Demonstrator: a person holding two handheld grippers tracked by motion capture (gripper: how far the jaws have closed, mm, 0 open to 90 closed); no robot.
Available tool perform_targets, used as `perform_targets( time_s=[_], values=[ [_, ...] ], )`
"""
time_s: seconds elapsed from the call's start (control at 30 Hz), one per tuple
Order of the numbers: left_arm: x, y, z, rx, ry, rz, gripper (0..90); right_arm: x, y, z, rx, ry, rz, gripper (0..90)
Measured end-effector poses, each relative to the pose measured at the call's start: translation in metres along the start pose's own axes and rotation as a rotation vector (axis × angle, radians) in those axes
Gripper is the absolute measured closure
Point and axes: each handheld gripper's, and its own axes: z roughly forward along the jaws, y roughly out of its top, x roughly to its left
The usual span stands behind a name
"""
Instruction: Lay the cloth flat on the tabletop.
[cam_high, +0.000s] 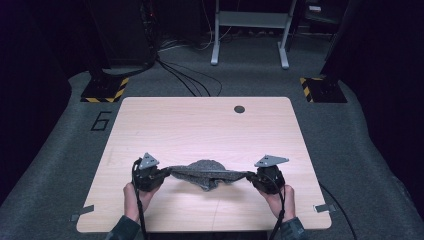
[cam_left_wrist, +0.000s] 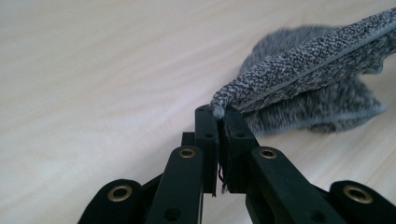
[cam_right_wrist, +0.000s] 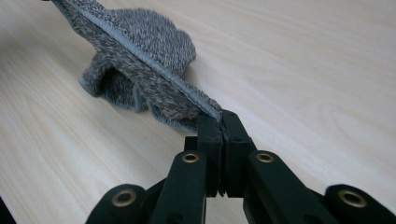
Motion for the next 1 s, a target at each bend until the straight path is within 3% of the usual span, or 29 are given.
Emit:
perform_targets(
  time_s=[0.1,0.3,0.4,0.43,0.47,0.5,0.53,0.57,0.6,0.63,0.67,0.73,0.8,0.83,0.87,0.9,1.0],
  values=[
    [-0.002,-0.012,0.007,0.029,-0.023,-0.034,86.4,0.0,-0.009,0.005,0.022,0.007,0.017,88.9],
    [0.007,-0.006,0.012,0.03,-0.024,-0.048,86.7,-0.005,-0.004,0.011,0.024,0.001,0.016,89.0],
    [0.024,0.021,0.022,0.026,-0.021,-0.047,86.9,-0.023,0.017,0.022,0.014,-0.025,0.002,89.2],
    [0.024,0.021,0.022,0.026,-0.021,-0.047,86.9,-0.029,0.026,0.025,0.012,-0.033,-0.001,89.2],
    [0.035,0.042,0.028,0.021,-0.014,-0.038,87.0,-0.033,0.033,0.027,0.013,-0.046,-0.001,89.3],
    [0.039,0.051,0.029,0.02,-0.006,-0.03,87.0,-0.044,0.046,0.031,0.006,-0.057,-0.012,89.3],
    [0.039,0.051,0.029,0.02,-0.006,-0.03,87.0,-0.048,0.056,0.033,0.007,-0.063,-0.004,89.4],
    [0.053,0.086,0.031,0.0,0.019,-0.014,87.0,-0.058,0.073,0.034,0.004,-0.089,-0.017,89.4],
    [0.053,0.086,0.031,0.0,0.019,-0.014,87.0,-0.065,0.089,0.034,-0.006,-0.1,-0.023,89.4],
    [0.057,0.104,0.028,-0.013,0.035,-0.005,87.0,-0.065,0.089,0.034,-0.006,-0.1,-0.023,89.4],
    [0.06,0.14,0.018,-0.053,0.083,0.035,87.0,-0.073,0.122,0.026,-0.029,-0.146,-0.029,89.4],
    [0.058,0.17,0.0,-0.101,0.125,0.084,87.0,-0.077,0.154,0.01,-0.076,-0.185,-0.071,89.4],
    [0.051,0.188,-0.018,-0.148,0.159,0.132,86.9,-0.074,0.178,-0.012,-0.129,-0.213,-0.097,89.3],
    [0.051,0.188,-0.018,-0.148,0.159,0.132,86.9,-0.074,0.178,-0.012,-0.129,-0.213,-0.097,89.3],
    [0.043,0.191,-0.031,-0.167,0.168,0.171,86.8,-0.068,0.188,-0.032,-0.163,-0.225,-0.137,89.2],
    [0.04,0.188,-0.036,-0.162,0.161,0.185,86.8,-0.064,0.188,-0.04,-0.178,-0.223,-0.144,89.1],
    [0.033,0.165,-0.035,-0.14,0.132,0.187,86.6,-0.051,0.17,-0.047,-0.174,-0.204,-0.173,88.9]
  ],
)
